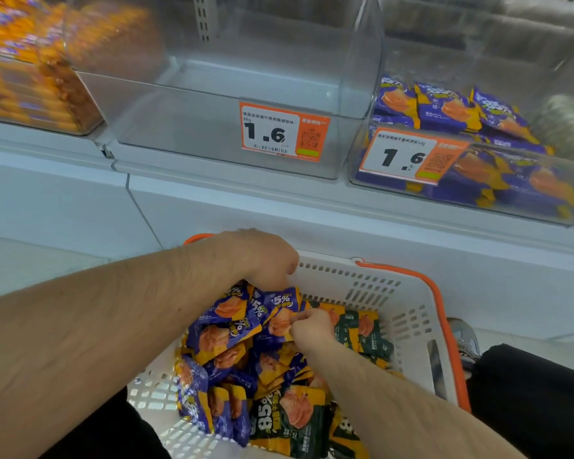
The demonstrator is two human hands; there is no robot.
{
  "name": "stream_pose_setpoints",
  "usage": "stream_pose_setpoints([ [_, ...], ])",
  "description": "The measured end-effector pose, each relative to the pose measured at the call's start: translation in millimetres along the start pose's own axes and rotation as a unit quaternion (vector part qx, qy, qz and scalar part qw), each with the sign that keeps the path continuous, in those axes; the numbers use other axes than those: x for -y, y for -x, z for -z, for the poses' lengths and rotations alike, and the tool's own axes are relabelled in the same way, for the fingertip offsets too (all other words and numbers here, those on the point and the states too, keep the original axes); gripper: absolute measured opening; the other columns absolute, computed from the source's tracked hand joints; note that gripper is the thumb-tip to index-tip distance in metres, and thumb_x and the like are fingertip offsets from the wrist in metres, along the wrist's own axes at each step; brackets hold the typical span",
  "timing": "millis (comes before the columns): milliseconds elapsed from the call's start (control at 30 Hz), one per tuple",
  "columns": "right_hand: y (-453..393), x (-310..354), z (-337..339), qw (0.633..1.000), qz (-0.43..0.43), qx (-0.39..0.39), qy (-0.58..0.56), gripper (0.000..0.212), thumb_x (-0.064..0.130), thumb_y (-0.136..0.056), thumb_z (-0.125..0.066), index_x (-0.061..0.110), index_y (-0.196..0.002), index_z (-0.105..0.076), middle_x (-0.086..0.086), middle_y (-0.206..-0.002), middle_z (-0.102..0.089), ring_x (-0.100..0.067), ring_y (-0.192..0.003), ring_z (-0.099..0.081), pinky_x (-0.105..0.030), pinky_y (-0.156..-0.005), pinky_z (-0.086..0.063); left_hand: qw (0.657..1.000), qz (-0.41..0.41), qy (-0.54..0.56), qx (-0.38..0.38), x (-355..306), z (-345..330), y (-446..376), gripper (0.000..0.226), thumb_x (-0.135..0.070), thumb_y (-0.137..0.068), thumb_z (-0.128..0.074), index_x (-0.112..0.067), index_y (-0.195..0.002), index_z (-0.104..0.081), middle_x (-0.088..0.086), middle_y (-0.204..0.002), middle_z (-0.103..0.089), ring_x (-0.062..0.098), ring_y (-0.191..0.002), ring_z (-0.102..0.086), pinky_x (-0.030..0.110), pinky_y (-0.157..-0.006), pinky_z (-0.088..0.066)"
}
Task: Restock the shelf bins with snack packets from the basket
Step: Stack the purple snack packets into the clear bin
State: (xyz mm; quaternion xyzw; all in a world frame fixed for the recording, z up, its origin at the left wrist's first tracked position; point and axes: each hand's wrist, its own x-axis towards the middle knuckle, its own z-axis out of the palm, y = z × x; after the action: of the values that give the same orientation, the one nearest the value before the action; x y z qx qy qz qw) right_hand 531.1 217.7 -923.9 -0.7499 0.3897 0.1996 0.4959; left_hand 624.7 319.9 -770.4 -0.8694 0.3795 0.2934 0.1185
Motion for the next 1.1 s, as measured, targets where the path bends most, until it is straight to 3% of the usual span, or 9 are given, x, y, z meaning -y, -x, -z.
stream_pose_setpoints([
  [167, 21.9, 19.4, 45.8, 0.996, 0.083, 0.035, 0.010, 0.034, -0.013, -0.085, -0.044, 0.018, -0.082, -0.059, -0.003, -0.092, -0.056, -0.028, -0.076, -0.060, -0.039, -0.063, -0.055, 0.999, 0.006, 0.033, -0.020, -2.6, 14.3, 5.2, 0.044, -0.037, -0.096, -0.048, -0.022, -0.137, -0.048, 0.002, -0.133, -0.055, 0.024, -0.116, -0.054, 0.038, -0.096, -0.046],
  [300, 46.7, 42.6, 97.1, 0.978, 0.191, 0.076, 0.041, 0.042, -0.015, -0.081, -0.050, 0.023, -0.075, -0.068, -0.005, -0.076, -0.055, -0.028, -0.068, -0.058, -0.052, -0.070, -0.055, 0.992, 0.018, 0.113, -0.055, -4.5, 18.2, 6.3, 0.054, -0.039, -0.098, -0.049, -0.022, -0.147, -0.034, 0.003, -0.150, -0.039, 0.024, -0.131, -0.043, 0.036, -0.105, -0.039],
  [400, 61.5, 60.8, 134.5, 0.961, 0.252, 0.107, 0.026, 0.045, -0.015, -0.080, -0.056, 0.025, -0.069, -0.073, -0.009, -0.081, -0.064, -0.023, -0.075, -0.061, -0.048, -0.073, -0.054, 0.976, 0.028, 0.202, -0.076, -2.8, 20.8, 3.4, 0.063, -0.051, -0.093, -0.053, -0.019, -0.145, -0.036, 0.005, -0.147, -0.044, 0.022, -0.129, -0.047, 0.035, -0.105, -0.040],
  [500, 78.5, 79.3, 166.0, 0.943, 0.288, 0.159, -0.048, 0.051, -0.021, -0.083, -0.053, 0.021, -0.063, -0.073, 0.002, -0.070, -0.065, -0.015, -0.071, -0.057, -0.029, -0.070, -0.048, 0.925, -0.013, 0.370, -0.086, -4.9, 29.2, 9.2, 0.040, -0.054, -0.086, -0.058, -0.020, -0.108, -0.062, 0.013, -0.115, -0.065, 0.016, -0.097, -0.062, 0.034, -0.085, -0.047],
  [600, 91.8, 89.4, 188.2, 0.930, 0.305, 0.171, -0.114, 0.050, -0.022, -0.085, -0.049, 0.017, -0.063, -0.070, -0.003, -0.068, -0.061, -0.014, -0.064, -0.056, -0.025, -0.064, -0.046, 0.836, -0.024, 0.541, -0.084, -5.0, 35.1, 17.4, 0.025, -0.022, -0.094, -0.063, -0.013, -0.117, -0.058, 0.005, -0.110, -0.070, 0.019, -0.099, -0.067, 0.038, -0.085, -0.052],
  [767, 112.3, 94.1, 199.1, 0.917, 0.397, -0.028, 0.032, 0.030, -0.005, -0.075, -0.072, 0.024, -0.079, -0.064, 0.001, -0.084, -0.061, -0.002, -0.067, -0.055, -0.016, -0.065, -0.045, 0.736, -0.053, 0.656, -0.161, -9.6, 61.5, 30.4, 0.012, -0.001, -0.089, -0.064, -0.008, -0.100, -0.065, 0.009, -0.092, -0.075, 0.017, -0.076, -0.071, 0.027, -0.064, -0.057],
  [833, 118.3, 92.8, 199.9, 0.872, 0.457, -0.094, 0.145, 0.038, 0.026, -0.063, -0.085, 0.032, -0.090, -0.059, 0.009, -0.100, -0.055, 0.005, -0.085, -0.053, -0.012, -0.075, -0.041, 0.720, -0.061, 0.664, -0.194, -14.0, 73.8, 34.4, 0.017, -0.001, -0.087, -0.067, -0.007, -0.103, -0.066, 0.012, -0.094, -0.075, 0.019, -0.077, -0.072, 0.029, -0.066, -0.058],
  [900, 118.9, 90.1, 201.3, 0.806, 0.513, -0.154, 0.253, 0.060, 0.055, -0.053, -0.079, 0.033, -0.101, -0.052, 0.014, -0.106, -0.051, -0.003, -0.097, -0.050, -0.025, -0.087, -0.041, 0.706, -0.063, 0.670, -0.220, -20.7, 83.8, 38.1, 0.020, -0.004, -0.086, -0.069, -0.007, -0.105, -0.067, 0.013, -0.095, -0.075, 0.022, -0.081, -0.072, 0.033, -0.072, -0.058],
  [1100, 124.0, 94.1, 206.9, 0.729, 0.579, -0.281, 0.233, 0.070, 0.060, -0.049, -0.072, 0.023, -0.103, -0.048, 0.014, -0.106, -0.049, -0.012, -0.100, -0.049, -0.039, -0.083, -0.044, 0.627, -0.062, 0.712, -0.310, -44.4, 116.8, 41.6, 0.019, -0.009, -0.080, -0.076, -0.009, -0.096, -0.066, 0.010, -0.084, -0.076, 0.020, -0.068, -0.072, 0.032, -0.066, -0.057],
])
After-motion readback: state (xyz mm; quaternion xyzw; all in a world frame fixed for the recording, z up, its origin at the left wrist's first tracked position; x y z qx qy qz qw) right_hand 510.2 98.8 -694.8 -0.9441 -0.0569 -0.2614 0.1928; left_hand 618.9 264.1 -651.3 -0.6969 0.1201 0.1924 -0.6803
